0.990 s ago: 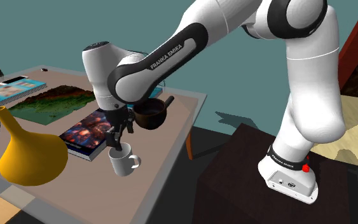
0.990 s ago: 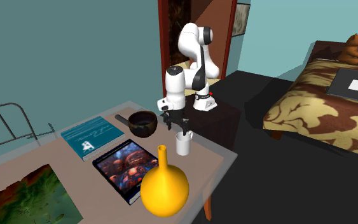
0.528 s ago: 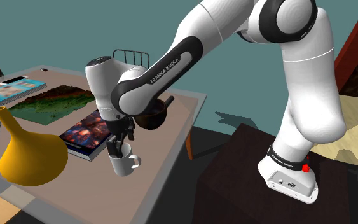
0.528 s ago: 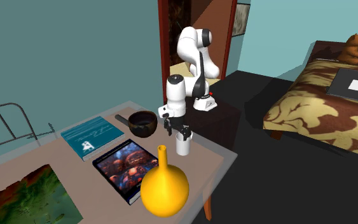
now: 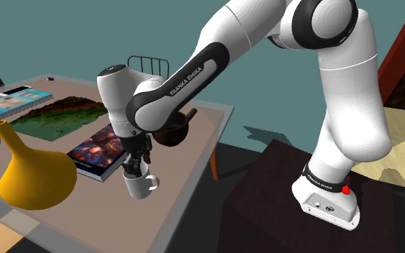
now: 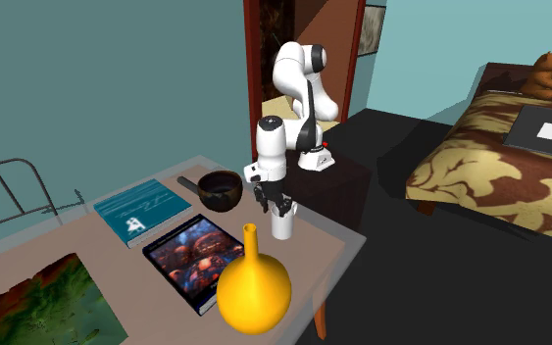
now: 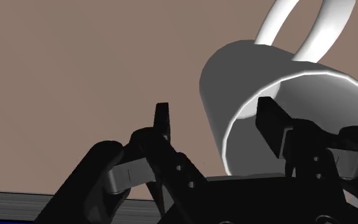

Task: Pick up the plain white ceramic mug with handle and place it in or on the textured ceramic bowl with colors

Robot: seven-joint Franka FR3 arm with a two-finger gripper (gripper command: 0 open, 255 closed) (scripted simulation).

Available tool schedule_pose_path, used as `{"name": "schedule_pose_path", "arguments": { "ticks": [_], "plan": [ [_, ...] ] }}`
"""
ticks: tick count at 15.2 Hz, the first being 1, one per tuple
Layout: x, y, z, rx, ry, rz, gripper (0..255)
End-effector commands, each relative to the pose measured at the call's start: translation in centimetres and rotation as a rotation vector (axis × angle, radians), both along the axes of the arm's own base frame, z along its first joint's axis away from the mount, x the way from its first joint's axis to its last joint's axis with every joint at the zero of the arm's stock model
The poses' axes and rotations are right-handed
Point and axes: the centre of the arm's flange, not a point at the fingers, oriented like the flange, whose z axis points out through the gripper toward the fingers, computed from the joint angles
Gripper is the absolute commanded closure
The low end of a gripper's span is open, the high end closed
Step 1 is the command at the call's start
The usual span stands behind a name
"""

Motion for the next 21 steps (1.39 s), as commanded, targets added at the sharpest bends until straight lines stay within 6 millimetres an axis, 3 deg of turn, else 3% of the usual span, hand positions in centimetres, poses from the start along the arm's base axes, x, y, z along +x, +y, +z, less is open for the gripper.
{"name": "schedule_pose_path", "arguments": {
  "ticks": [1,9,21],
  "plan": [
    [0.0,0.0,0.0,0.000,0.000,0.000,255],
    [0.0,0.0,0.0,0.000,0.000,0.000,255],
    [0.0,0.0,6.3,0.000,0.000,0.000,255]
  ]
}}
